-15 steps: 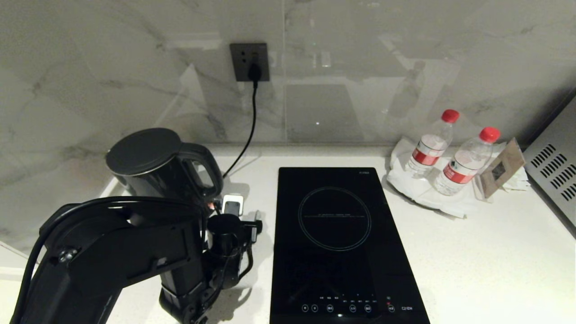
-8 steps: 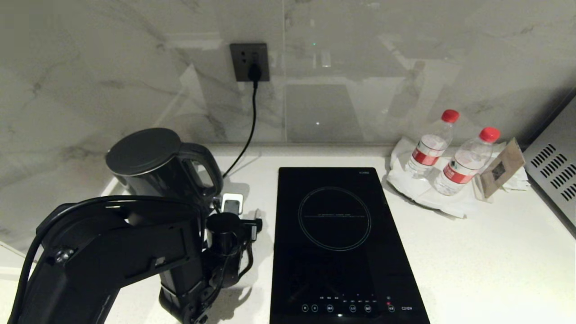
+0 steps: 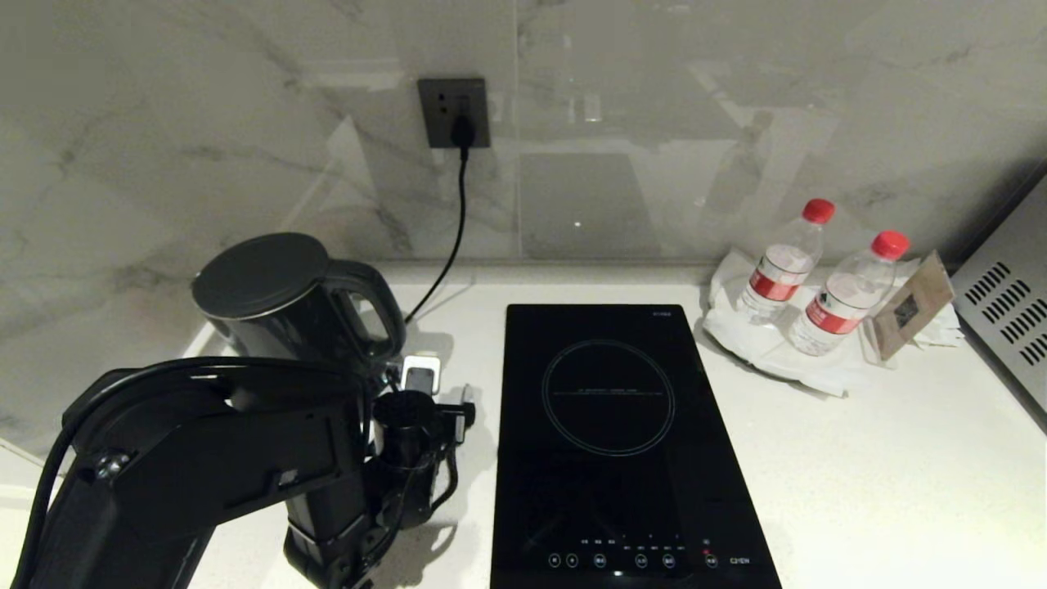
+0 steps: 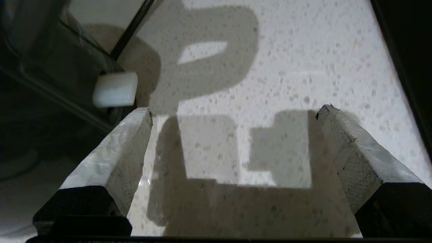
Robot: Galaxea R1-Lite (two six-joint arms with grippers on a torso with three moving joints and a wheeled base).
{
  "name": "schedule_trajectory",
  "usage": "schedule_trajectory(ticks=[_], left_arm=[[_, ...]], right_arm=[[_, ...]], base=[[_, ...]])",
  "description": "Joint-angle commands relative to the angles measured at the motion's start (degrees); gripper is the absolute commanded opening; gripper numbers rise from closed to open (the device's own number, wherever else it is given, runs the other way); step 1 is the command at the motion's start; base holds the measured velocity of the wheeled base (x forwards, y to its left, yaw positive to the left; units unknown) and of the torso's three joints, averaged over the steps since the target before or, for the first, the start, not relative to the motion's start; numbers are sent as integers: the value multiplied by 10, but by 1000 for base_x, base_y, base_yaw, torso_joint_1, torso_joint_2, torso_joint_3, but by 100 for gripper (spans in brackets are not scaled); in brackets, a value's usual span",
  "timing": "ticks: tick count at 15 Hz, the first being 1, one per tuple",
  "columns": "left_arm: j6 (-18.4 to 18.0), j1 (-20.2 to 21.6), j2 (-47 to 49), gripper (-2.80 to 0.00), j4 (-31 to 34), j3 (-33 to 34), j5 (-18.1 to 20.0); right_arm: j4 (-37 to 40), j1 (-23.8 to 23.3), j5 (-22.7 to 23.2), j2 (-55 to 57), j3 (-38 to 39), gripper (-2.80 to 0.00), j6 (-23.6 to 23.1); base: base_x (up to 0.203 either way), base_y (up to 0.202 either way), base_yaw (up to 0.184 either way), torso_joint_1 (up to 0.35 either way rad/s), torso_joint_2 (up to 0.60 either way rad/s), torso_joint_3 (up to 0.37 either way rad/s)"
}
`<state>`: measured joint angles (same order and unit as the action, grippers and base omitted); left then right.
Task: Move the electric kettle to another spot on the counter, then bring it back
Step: Finish boiling water, then pick up the kettle
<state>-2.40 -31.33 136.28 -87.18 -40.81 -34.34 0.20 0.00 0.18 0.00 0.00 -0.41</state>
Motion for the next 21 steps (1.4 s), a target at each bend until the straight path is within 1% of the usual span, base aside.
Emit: schedule_trajectory(ticks=[1,3,9,13,15,18,19,21], left_arm=[[3,-2,-2,0,-5,21,-1],[15,-2,-14,0,-5,40,-1],[30,-6,-79,0,-5,101,1],[34,-29,-159,0,-5,167,1],[34,-33,-193,0,-5,186,1],[25,-45,-244,0,-5,189,0],[13,-47,-247,0,-5,177,-1],[5,-48,-248,0,-5,154,0]], right_arm=[[1,0,0,0,0,-280,0],[0,0,0,0,0,-280,0],[0,0,0,0,0,-280,0],[0,0,0,0,0,-280,0],[0,0,0,0,0,-280,0],[0,0,0,0,0,-280,0],[0,0,0,0,0,-280,0],[0,0,0,0,0,-280,0]], base=[[0,0,0,0,0,0],[0,0,0,0,0,0],[0,0,0,0,0,0],[0,0,0,0,0,0],[0,0,0,0,0,0],[0,0,0,0,0,0],[0,0,0,0,0,0],[0,0,0,0,0,0]])
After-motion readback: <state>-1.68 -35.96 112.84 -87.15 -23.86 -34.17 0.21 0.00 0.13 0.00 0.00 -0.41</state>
